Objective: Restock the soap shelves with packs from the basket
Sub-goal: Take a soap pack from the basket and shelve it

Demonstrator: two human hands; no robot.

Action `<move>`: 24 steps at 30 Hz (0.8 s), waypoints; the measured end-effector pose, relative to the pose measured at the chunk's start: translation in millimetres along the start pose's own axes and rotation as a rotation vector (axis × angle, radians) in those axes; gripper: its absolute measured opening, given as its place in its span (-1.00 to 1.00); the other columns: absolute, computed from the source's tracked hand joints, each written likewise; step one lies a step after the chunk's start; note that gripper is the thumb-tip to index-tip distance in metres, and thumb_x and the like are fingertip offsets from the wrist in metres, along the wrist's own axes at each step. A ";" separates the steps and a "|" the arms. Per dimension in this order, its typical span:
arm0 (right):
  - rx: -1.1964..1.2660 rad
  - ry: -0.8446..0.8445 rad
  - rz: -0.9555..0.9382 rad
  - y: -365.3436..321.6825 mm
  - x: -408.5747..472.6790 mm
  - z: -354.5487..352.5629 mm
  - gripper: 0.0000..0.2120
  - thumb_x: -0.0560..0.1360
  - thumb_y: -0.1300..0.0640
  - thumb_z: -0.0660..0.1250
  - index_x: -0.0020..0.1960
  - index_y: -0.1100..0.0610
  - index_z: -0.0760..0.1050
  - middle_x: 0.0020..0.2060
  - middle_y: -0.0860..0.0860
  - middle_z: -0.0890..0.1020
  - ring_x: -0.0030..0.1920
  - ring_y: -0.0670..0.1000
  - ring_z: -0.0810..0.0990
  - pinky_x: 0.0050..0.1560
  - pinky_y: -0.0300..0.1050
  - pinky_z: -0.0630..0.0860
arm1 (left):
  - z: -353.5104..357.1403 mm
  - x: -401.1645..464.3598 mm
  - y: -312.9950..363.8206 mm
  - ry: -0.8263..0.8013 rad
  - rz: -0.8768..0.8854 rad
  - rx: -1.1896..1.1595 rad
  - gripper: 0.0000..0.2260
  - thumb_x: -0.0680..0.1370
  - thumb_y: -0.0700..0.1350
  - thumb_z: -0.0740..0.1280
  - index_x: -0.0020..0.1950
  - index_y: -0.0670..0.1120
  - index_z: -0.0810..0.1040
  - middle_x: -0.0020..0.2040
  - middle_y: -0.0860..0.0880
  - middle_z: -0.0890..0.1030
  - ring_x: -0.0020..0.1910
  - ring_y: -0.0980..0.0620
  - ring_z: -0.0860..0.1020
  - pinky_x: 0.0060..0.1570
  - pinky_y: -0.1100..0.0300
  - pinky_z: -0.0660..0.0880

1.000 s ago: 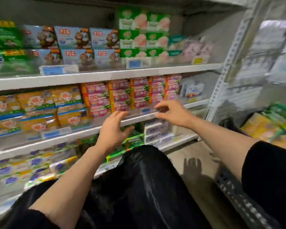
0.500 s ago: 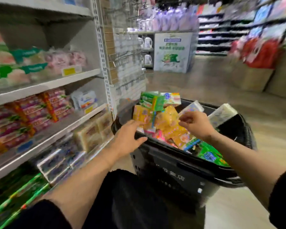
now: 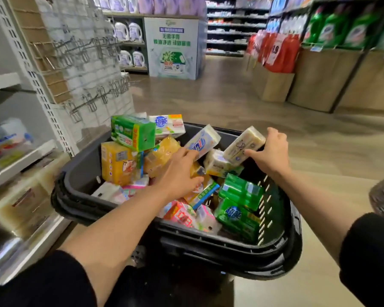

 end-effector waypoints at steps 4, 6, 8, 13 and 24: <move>-0.050 -0.091 0.016 8.7 34.8 7.8 -0.13 0.34 -0.04 0.54 0.47 0.24 0.19 0.36 0.23 0.36 0.38 0.22 0.29 0.33 0.00 0.27 | 25.3 35.8 7.2 -0.052 0.034 0.030 -0.38 0.47 0.01 0.46 0.45 -0.06 0.29 0.36 -0.06 0.34 0.34 -0.08 0.35 0.30 -0.01 0.37; -0.032 -0.125 0.001 10.8 44.6 14.8 -0.34 0.33 -0.04 0.54 0.31 0.20 0.39 0.22 0.19 0.51 0.27 0.21 0.43 0.10 -0.03 0.39 | 34.5 52.1 5.7 -0.035 0.052 0.055 -0.37 0.46 0.01 0.47 0.45 -0.06 0.28 0.40 -0.06 0.29 0.38 -0.08 0.31 0.35 0.03 0.33; -0.053 -0.129 -0.034 12.1 47.0 21.6 -0.50 0.26 -0.09 0.54 0.07 0.10 0.46 0.04 0.11 0.58 0.10 0.17 0.52 -0.12 -0.11 0.35 | 39.8 67.7 0.8 0.019 0.038 0.062 -0.32 0.46 0.00 0.47 0.47 -0.09 0.22 0.46 -0.09 0.21 0.43 -0.08 0.23 0.38 0.09 0.26; 0.053 -0.042 -0.047 16.2 46.7 23.3 -0.38 0.19 0.02 0.59 0.18 0.11 0.48 0.02 0.03 0.41 0.13 0.10 0.43 0.01 -0.14 0.36 | 48.5 105.5 -21.5 0.115 -0.186 -0.037 -0.12 0.44 0.09 0.48 0.56 -0.12 0.03 0.48 -0.12 0.21 0.45 -0.12 0.23 0.38 0.04 0.28; 0.210 -0.063 -0.047 7.4 37.7 18.7 -0.40 0.22 0.09 0.56 0.17 0.09 0.37 -0.05 0.02 0.56 -0.04 0.08 0.55 -0.03 0.03 0.54 | 71.4 127.7 -23.0 0.247 -0.218 0.107 -0.44 0.47 0.14 0.42 0.30 -0.12 0.30 0.19 -0.09 0.46 0.15 -0.09 0.49 -0.06 0.14 0.40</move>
Point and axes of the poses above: each hand's wrist, its own x-axis towards the middle knuckle, its own z-axis out of the palm, y = z × x, the point moved 2 cm from there along x, towards the middle knuckle
